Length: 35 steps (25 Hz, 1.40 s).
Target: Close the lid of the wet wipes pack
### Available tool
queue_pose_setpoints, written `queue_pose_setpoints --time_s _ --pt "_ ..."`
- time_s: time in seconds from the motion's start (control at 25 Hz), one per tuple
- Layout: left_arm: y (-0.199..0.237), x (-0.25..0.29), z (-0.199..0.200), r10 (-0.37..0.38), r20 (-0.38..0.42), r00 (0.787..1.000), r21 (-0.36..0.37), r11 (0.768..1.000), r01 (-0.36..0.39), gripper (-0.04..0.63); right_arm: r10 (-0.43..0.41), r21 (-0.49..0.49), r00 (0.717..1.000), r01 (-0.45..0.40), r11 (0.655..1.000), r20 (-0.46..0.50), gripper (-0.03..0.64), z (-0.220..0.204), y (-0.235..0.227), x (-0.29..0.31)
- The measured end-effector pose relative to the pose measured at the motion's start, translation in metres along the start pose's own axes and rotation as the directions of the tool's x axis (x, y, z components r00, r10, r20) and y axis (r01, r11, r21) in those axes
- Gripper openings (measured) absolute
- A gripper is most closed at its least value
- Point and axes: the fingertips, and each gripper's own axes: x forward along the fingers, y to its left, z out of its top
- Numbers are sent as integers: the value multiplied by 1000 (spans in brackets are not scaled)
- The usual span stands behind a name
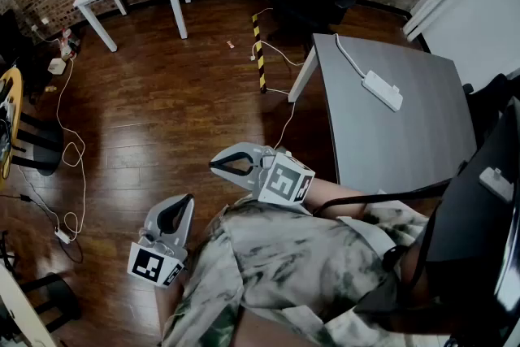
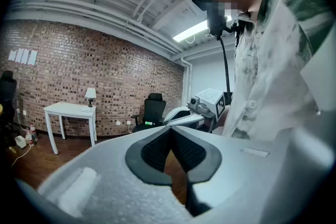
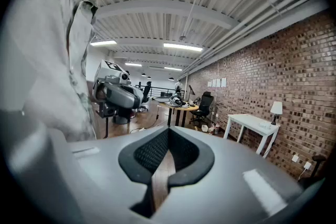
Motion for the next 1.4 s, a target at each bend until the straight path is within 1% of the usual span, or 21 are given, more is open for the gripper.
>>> queue_pose_setpoints --time_s 0.12,0.32,0.48,0.68,0.88,1.04,1.16,1.28,1.4 --pt "8 -12 -3 12 -4 1000 -2 1000 -12 0 13 -25 1000 -12 1000 20 6 0 4 12" --pt "13 -37 -6 25 3 1000 -4 1000 -25 0 20 -28 1000 -19 999 17 6 10 17 30" --pt "16 -59 -15 38 9 999 -1 999 -38 0 35 -49 999 -34 998 24 6 11 34 47" --pt "25 -89 -29 69 22 997 -12 998 -69 0 37 -40 999 -37 999 -13 6 17 51 66" --pt "38 -104 -29 103 38 994 -30 994 -102 0 66 -61 997 -68 996 -31 6 22 56 77" --pt "43 -99 -31 111 40 993 -49 993 -109 0 75 -56 997 -77 995 -34 6 22 46 83" --pt "54 -85 -27 97 35 995 -51 994 -95 0 73 -58 997 -74 996 -35 6 21 29 84" --pt "77 -68 -20 95 27 995 -54 994 -94 0 64 -50 998 -65 997 -30 6 18 1 89" --pt "112 -56 -13 139 14 990 -62 989 -137 0 87 -51 996 -88 995 -10 6 16 -33 108"
